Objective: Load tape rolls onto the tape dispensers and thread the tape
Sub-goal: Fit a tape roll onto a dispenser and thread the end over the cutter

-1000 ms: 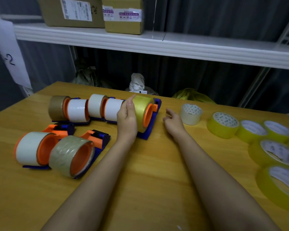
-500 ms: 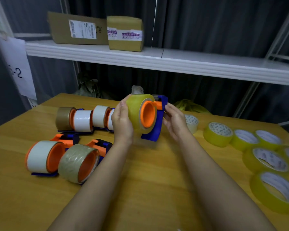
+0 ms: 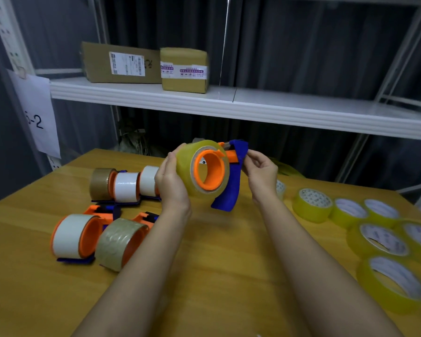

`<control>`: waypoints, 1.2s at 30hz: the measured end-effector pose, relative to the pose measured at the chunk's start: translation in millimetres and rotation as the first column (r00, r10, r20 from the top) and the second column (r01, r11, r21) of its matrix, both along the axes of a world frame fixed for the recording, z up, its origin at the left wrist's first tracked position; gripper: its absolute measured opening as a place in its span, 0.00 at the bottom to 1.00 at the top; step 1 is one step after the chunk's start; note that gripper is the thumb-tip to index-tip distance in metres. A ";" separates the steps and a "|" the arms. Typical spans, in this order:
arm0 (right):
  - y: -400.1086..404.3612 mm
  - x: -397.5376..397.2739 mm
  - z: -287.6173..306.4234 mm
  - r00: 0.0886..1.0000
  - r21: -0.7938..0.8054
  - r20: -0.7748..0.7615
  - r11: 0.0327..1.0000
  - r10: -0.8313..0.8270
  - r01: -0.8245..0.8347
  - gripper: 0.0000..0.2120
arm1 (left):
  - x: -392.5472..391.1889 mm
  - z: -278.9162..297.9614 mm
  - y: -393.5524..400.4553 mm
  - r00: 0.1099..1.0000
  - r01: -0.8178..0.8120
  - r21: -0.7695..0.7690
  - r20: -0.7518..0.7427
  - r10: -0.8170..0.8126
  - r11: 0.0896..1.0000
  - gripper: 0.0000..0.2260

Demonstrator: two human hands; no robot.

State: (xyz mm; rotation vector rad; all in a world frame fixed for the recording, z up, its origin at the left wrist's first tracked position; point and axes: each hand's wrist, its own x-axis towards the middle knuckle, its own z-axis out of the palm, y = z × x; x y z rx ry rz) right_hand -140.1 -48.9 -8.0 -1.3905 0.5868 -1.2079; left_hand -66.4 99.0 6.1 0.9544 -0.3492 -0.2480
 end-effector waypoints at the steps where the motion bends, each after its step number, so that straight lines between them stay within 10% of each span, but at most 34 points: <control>1: 1.9 -1.6 2.4 1.000 -0.037 -0.002 0.999 -0.023 0.023 0.06 | -0.5 2.2 0.2 0.999 0.003 -0.005 -0.041 -0.004 1.000 0.12; 7: -1.1 -12.4 12.8 0.972 -0.274 -0.071 0.942 -0.223 0.196 0.04 | 6.9 -0.1 0.7 0.936 0.114 -0.021 -0.333 -0.114 0.993 0.11; 18: 18.8 -27.4 27.0 0.964 -0.480 -0.120 0.864 -0.237 0.152 0.04 | 3.5 5.0 4.0 0.907 0.142 -0.107 -0.384 -0.172 0.984 0.12; 25: 34.3 -26.4 30.4 0.997 -0.092 -0.017 0.993 0.075 -0.076 0.10 | -7.1 14.2 -2.9 0.959 -0.044 -0.050 -0.283 0.028 0.998 0.11; 30: 27.2 -21.9 11.3 0.916 0.204 0.049 0.894 0.398 -0.399 0.17 | -16.8 19.9 -24.3 0.987 -0.158 0.064 0.020 0.157 0.985 0.14; 36: 20.5 -30.3 -19.3 0.937 0.292 -0.136 0.917 0.323 -0.273 0.22 | -6.8 -7.5 -55.9 0.970 -0.134 0.207 0.230 0.085 0.969 0.14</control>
